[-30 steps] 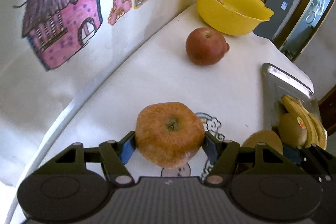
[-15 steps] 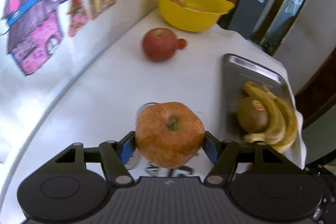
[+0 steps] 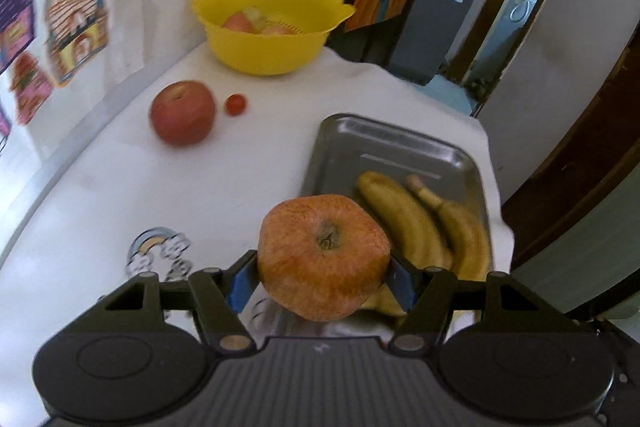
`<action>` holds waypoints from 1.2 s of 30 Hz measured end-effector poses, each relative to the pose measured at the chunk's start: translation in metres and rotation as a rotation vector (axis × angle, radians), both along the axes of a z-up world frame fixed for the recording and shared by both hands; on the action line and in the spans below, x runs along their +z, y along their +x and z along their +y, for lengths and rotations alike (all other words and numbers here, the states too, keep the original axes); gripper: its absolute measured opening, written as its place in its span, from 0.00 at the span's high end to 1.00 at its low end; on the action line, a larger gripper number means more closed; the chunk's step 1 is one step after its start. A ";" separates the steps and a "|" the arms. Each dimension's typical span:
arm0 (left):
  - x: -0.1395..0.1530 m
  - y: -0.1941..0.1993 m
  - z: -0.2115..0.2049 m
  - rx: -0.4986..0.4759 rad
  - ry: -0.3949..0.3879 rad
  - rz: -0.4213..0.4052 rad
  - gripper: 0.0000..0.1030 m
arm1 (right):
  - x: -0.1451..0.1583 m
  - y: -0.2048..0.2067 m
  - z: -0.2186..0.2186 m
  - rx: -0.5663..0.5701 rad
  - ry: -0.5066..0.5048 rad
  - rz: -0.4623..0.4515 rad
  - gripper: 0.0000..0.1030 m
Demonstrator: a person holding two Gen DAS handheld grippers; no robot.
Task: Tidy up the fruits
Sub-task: 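Carry the apple and kiwi toward the metal tray with both tools, then lower the apple and kiwi onto the tray and open both tools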
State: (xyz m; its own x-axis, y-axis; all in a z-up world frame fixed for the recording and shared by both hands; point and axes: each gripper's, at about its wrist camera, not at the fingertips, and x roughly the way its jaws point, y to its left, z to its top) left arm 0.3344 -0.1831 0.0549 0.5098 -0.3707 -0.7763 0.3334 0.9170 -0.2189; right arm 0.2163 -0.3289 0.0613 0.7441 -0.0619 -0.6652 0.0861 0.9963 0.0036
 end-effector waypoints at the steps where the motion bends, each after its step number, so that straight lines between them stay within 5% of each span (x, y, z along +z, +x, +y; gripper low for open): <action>1: 0.001 0.002 -0.007 0.000 0.002 -0.006 0.31 | 0.001 0.003 -0.006 0.003 0.001 -0.003 0.32; 16: -0.004 0.048 -0.056 0.072 0.042 -0.040 0.31 | -0.012 0.060 -0.064 0.083 0.023 -0.022 0.32; 36: -0.035 0.080 -0.079 0.118 0.097 0.003 0.31 | -0.034 0.109 -0.081 0.154 0.063 -0.027 0.32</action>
State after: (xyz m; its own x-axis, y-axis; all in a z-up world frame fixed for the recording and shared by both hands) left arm 0.4143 -0.2620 0.0204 0.5434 -0.2317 -0.8069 0.2217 0.9666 -0.1283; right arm 0.3257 -0.4100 0.0269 0.7593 0.0953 -0.6438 -0.0685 0.9954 0.0665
